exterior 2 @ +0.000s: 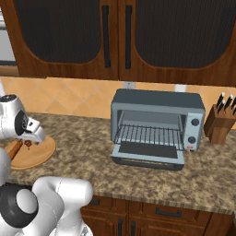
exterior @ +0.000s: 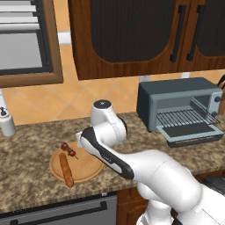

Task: Pick up the kebab skewer and baguette bread, and place them inside the toaster oven. Close the toaster oven door and start by setting the timer.

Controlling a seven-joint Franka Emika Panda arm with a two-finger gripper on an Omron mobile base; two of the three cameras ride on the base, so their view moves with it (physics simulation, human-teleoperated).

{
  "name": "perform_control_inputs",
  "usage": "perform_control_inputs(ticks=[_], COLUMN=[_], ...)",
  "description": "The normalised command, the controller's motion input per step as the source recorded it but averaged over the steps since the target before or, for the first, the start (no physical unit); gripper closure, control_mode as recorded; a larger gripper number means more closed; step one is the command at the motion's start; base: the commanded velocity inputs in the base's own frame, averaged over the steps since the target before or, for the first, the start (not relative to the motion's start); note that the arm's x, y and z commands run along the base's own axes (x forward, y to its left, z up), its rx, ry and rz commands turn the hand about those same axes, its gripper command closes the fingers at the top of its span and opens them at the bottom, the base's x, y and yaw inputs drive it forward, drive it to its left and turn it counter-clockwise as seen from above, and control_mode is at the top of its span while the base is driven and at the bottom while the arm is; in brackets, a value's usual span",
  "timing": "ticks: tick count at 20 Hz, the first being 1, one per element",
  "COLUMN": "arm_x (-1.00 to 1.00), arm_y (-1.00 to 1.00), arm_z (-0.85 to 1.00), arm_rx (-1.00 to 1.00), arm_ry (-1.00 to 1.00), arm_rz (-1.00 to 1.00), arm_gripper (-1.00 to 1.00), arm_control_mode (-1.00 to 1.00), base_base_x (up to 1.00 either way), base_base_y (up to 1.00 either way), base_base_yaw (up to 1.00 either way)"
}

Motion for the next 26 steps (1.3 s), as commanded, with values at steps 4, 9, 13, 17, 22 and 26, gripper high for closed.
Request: perform_control_inputs(ticks=[4,9,13,17,22,26], arm_x=[0.0,-0.02,0.0,0.0,0.01,0.1], arm_y=[0.69,0.63,0.51,0.48,0.22,0.12], arm_z=[-0.22,-0.1,-0.11,-0.27,-0.25,-0.38], arm_rx=[0.0,0.0,0.0,0.0,0.0,0.0], arm_ry=[-0.01,0.0,0.02,0.0,0.0,0.0], arm_rz=[0.0,0.01,0.01,0.01,0.0,0.0], arm_gripper=[-1.0,-1.0,-1.0,-1.0,-1.0,-1.0], arm_control_mode=[-1.0,-1.0,-1.0,-1.0,-1.0,-1.0], base_base_x=[0.0,0.0,0.0,0.0,0.0,0.0], base_base_y=[0.0,0.0,0.0,0.0,0.0,0.0], base_base_yaw=[0.0,0.0,0.0,0.0,0.0,0.0])
